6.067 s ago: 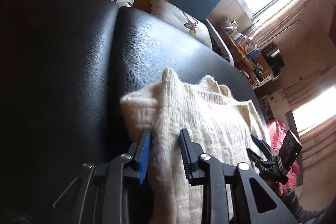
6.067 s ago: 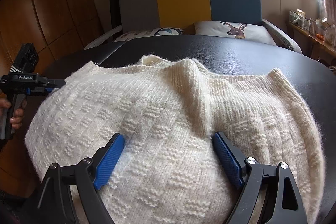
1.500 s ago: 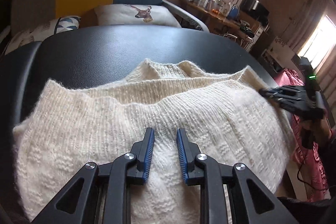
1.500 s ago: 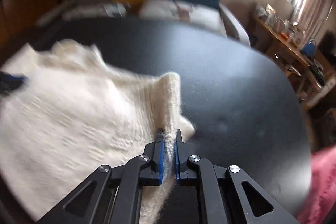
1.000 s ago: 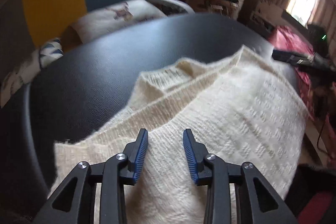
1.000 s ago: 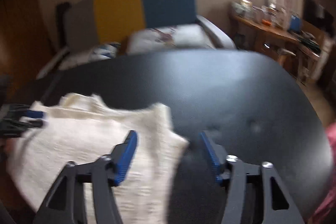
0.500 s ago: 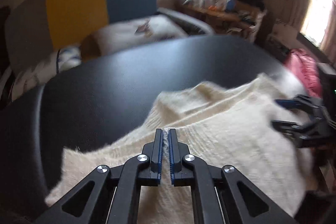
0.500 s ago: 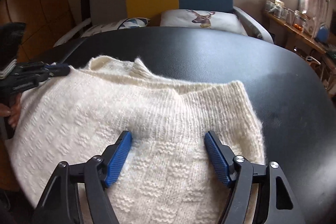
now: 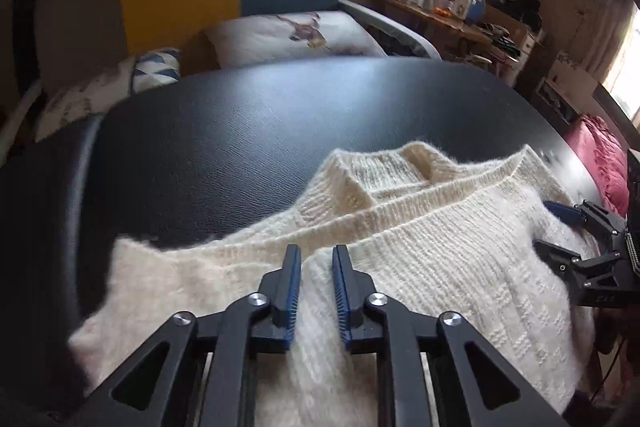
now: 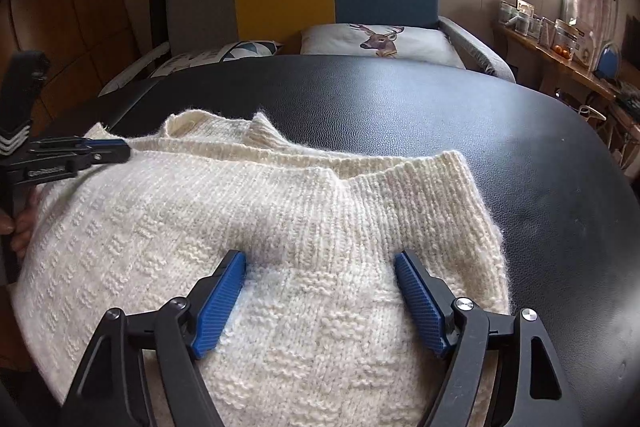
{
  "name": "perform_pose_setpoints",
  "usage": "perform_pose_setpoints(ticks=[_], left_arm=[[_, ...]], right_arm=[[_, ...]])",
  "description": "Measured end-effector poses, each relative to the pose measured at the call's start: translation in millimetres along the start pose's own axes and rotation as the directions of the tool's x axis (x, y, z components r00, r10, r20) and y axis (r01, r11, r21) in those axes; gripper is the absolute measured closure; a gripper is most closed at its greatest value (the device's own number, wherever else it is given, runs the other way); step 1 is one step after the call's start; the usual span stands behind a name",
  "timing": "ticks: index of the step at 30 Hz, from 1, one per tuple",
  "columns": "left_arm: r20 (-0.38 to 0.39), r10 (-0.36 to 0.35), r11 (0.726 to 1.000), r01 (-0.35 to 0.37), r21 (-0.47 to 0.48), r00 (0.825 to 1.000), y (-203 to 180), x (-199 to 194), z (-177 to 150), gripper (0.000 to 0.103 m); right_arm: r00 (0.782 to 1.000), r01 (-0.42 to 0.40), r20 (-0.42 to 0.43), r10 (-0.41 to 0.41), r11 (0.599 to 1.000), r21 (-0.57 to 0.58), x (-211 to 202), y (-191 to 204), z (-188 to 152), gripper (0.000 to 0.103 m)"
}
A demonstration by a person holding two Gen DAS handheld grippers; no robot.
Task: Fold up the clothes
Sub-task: 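Open both grippers and smooth the folded sweater flat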
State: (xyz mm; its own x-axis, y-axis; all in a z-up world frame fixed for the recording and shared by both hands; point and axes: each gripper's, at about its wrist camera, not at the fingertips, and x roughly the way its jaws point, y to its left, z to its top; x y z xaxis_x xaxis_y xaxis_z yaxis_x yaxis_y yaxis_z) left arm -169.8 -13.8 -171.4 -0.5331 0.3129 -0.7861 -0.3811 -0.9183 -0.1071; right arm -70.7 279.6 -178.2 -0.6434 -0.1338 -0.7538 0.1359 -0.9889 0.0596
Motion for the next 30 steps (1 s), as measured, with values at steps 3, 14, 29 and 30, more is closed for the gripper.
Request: perform_pose_setpoints(ticks=[3,14,29,30], left_arm=[[0.029,0.017,0.999,-0.015,-0.048,0.999,2.7,-33.1,-12.2,0.085],[0.025,0.094,0.980,-0.088,-0.178,0.995,17.6,-83.8,-106.9,0.083],[0.204,-0.280,0.765,0.346,-0.544,0.938,127.5,-117.8,-136.2,0.071],[0.201,-0.291,0.750,0.353,-0.559,0.935,136.9,-117.7,-138.7,0.070]], right_arm=[[1.000,0.004,-0.011,-0.004,1.000,0.013,-1.6,0.3,2.7,0.024],[0.998,-0.065,0.007,0.065,0.997,-0.041,-39.5,52.3,-3.6,0.020],[0.996,-0.092,0.012,0.092,0.996,0.011,-28.0,38.1,-33.0,0.009],[0.996,-0.092,0.013,0.092,0.996,0.007,-27.2,39.6,-32.7,0.006]])
